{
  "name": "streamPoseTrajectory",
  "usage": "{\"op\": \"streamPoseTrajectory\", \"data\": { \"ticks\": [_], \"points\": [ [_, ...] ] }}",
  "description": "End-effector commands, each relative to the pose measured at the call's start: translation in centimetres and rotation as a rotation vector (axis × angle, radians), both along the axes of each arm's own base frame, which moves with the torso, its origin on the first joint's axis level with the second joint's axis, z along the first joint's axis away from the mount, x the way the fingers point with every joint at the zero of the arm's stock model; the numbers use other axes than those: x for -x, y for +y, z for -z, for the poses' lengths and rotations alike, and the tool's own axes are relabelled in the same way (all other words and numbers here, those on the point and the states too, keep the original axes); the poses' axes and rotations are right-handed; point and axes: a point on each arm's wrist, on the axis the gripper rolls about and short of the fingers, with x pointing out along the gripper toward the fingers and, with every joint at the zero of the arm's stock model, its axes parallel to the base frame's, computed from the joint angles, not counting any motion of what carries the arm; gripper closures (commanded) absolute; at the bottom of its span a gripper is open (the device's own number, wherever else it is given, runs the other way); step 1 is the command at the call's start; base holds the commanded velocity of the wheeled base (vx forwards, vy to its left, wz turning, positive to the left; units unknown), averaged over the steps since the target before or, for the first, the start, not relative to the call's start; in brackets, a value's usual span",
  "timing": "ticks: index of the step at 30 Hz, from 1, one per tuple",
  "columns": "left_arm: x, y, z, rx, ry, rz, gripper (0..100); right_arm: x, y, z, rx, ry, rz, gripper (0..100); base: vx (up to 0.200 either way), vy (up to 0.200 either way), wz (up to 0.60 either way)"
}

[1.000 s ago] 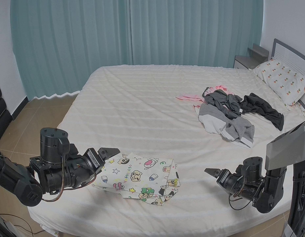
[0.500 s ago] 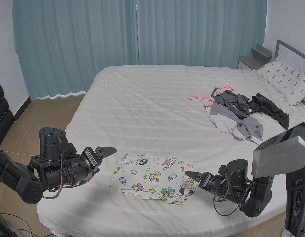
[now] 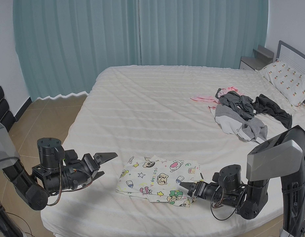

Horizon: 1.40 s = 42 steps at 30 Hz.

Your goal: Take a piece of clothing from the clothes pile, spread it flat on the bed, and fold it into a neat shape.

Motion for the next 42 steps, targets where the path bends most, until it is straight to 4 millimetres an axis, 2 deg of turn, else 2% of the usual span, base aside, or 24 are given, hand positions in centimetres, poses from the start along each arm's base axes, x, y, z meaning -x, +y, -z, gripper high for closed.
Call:
{"op": "streamPoseTrajectory", "data": {
  "ticks": [1, 4, 8, 15, 16, 30, 34, 42],
  "points": [
    [-0.1, 0.2, 1.9, -0.018, 0.076, -0.005, 0, -0.1, 0.4, -0.3, 0.001, -0.007, -0.012, 0, 0.000, 0.000, 0.00],
    [0.0, 0.1, 2.2, -0.022, 0.086, -0.001, 0, 0.1, 1.4, 0.2, 0.046, 0.014, -0.061, 0, 0.000, 0.000, 0.00],
    [0.0, 0.1, 2.3, -0.024, 0.090, -0.002, 0, -1.0, 2.3, 0.4, 0.060, -0.030, -0.075, 0, 0.000, 0.000, 0.00],
    [-0.1, 0.1, 2.4, -0.025, 0.092, -0.001, 0, -1.2, 2.4, 0.9, 0.074, -0.029, -0.076, 0, 0.000, 0.000, 0.00],
    [-0.1, 0.1, 2.5, -0.026, 0.092, -0.003, 0, -1.1, 2.4, 1.0, 0.084, -0.013, -0.078, 100, 0.000, 0.000, 0.00],
    [-0.1, 0.2, 2.5, -0.031, 0.092, -0.017, 0, -0.7, 2.0, 0.4, 0.141, 0.004, -0.059, 100, 0.000, 0.000, 0.00],
    [-0.1, 0.2, 2.5, -0.032, 0.093, -0.018, 0, 0.1, 1.4, -0.5, 0.146, 0.002, -0.043, 100, 0.000, 0.000, 0.00],
    [-0.1, 0.2, 2.5, -0.032, 0.093, -0.018, 0, 1.4, 0.3, -1.0, 0.163, 0.031, -0.046, 100, 0.000, 0.000, 0.00]
  ]
}}
